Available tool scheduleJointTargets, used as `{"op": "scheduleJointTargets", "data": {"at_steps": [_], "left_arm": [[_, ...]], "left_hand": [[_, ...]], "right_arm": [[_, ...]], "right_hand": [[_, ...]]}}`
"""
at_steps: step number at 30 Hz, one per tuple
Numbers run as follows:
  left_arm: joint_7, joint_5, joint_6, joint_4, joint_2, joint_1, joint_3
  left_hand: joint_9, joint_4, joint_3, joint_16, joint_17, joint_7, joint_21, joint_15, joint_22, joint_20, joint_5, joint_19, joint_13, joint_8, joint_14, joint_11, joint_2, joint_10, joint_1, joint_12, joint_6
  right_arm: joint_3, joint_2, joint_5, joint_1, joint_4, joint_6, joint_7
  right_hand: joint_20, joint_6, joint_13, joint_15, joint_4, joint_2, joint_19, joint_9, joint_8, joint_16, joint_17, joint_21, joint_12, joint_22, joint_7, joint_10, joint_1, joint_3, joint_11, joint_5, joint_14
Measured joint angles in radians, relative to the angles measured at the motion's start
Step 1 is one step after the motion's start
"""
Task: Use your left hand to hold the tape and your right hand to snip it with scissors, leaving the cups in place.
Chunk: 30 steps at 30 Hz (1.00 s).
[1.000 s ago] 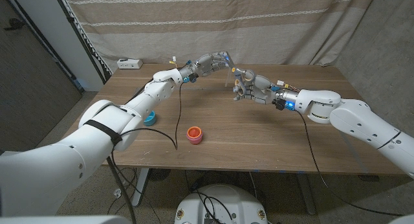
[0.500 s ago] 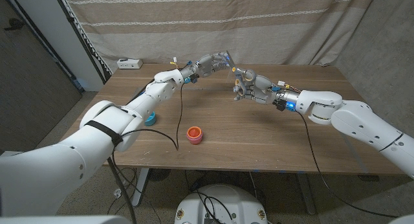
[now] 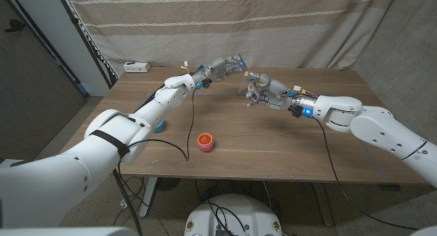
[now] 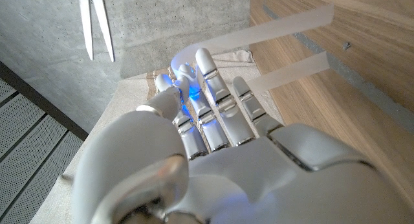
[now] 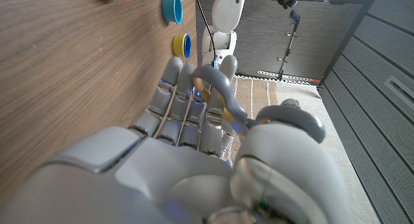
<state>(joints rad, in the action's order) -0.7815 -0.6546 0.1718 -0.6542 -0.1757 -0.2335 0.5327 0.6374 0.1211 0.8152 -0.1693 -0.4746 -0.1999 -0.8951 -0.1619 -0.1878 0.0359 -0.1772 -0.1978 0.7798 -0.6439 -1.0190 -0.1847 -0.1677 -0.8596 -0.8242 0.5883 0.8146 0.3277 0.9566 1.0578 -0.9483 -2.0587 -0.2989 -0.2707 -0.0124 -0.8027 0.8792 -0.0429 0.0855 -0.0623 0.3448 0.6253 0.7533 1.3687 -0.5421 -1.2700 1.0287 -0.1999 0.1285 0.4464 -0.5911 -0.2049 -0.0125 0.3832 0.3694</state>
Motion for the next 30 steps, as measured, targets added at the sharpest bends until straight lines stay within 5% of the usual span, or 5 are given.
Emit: {"op": "scheduleJointTargets", "data": {"at_steps": [30], "left_arm": [[-0.07, 0.003, 0.049, 0.103, 0.038, 0.043, -0.004]], "left_hand": [[0.056, 0.006, 0.002, -0.009, 0.17, -0.004, -0.004, 0.001, 0.002, 0.0, 0.001, 0.0, 0.005, -0.044, 0.006, 0.003, 0.007, -0.003, 0.04, 0.046, -0.004]], "right_arm": [[0.017, -0.015, 0.005, 0.025, 0.025, -0.027, 0.007]], "right_hand": [[0.0, 0.0, -0.006, 0.0, 0.0, 0.0, 0.0, 0.003, -0.011, 0.004, 0.009, -0.007, 0.0, 0.0, 0.0, -0.001, 0.0, 0.0, -0.001, -0.007, 0.0]]}}
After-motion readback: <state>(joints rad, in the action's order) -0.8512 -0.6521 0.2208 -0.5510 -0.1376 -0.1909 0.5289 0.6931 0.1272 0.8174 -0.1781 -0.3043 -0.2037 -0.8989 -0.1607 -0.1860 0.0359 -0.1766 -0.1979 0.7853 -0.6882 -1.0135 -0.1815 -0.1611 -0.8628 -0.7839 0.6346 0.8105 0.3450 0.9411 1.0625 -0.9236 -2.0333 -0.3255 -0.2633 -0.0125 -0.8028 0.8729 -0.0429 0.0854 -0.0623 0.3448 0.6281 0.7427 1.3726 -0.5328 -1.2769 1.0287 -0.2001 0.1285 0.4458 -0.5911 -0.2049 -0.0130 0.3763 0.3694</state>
